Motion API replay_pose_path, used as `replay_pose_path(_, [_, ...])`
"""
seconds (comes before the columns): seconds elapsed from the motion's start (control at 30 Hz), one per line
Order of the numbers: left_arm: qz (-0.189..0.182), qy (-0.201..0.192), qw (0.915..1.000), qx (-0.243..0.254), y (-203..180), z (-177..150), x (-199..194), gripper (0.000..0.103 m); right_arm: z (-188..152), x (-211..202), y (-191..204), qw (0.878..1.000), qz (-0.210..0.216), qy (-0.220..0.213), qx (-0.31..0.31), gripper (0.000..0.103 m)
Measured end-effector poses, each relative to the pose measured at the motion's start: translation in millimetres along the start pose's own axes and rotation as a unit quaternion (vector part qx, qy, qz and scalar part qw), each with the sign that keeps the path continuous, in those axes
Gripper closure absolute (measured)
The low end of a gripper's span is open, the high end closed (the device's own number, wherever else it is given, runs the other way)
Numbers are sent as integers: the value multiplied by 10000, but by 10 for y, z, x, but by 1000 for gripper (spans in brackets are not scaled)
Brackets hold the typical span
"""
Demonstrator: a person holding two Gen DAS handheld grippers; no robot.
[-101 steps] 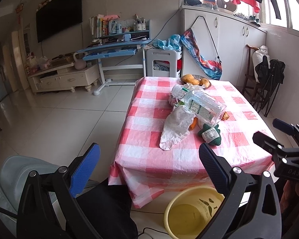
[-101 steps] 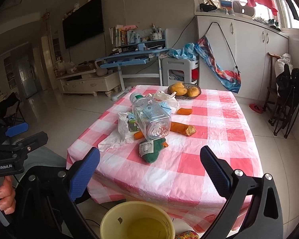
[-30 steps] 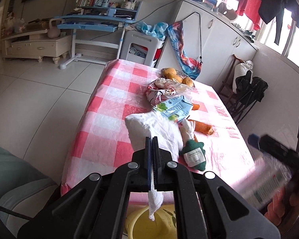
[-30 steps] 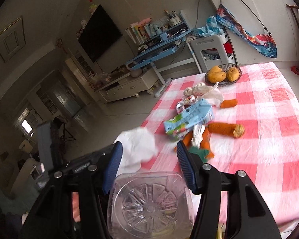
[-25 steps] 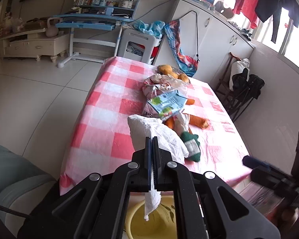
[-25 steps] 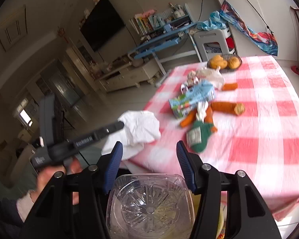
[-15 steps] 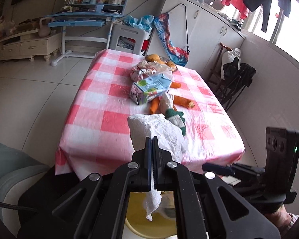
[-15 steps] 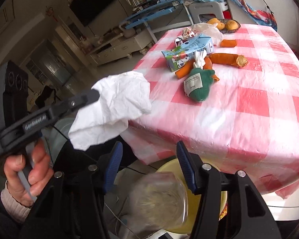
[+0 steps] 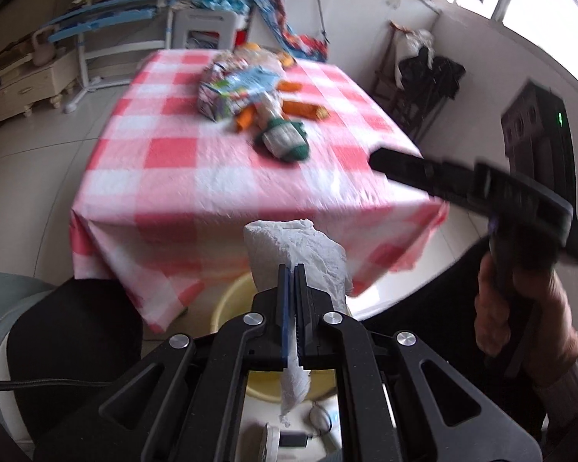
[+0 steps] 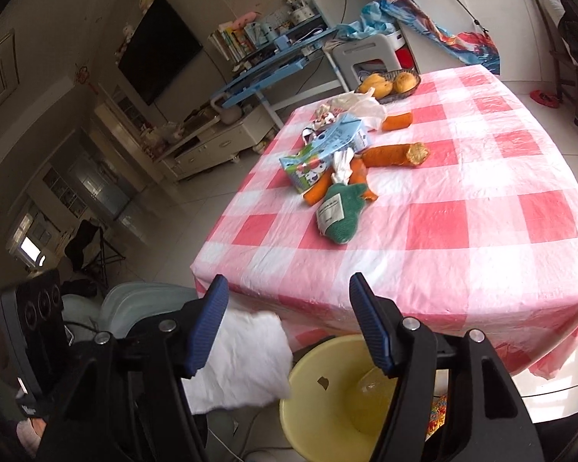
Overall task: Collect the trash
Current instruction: 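Carry bottle and tissue over the yellow basin and open both tools to drop them, then grasp the green knitted toy with the right tool while the left tool grasps an orange strip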
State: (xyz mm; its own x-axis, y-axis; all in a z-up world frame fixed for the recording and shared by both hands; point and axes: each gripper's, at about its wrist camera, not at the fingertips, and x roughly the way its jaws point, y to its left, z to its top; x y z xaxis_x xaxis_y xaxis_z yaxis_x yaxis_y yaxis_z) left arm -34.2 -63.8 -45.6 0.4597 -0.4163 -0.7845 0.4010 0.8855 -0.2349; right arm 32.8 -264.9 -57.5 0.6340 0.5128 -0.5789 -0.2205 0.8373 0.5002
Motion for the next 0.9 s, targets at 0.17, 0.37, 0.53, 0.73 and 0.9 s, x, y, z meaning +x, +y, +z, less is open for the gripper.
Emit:
replay_pose_path(0.17, [123,84,9995,268,-112,-35,-19,80,17,-53,-30,9999,-47,-86,90,40])
replay_pose_path(0.37, [332,-148,9986,395,-165,23,-162,62,22,-65,-57,9999,-78,-108,107,40])
replay_pose_path(0.53, [422,-231,9982,369,-131,37,-195,58,11,-45,-39,9999,-113,-57,55,40])
replay_pose_path(0.73, [471,-320,9978,335,-97,41,-218,54,1,-7,-19,9999,-171,-10,-2,40])
replay_pose_path(0.9, [583,-443,9971,183,-11,67,-249,48,-3,9,32,9994,-307,-15,-167,40])
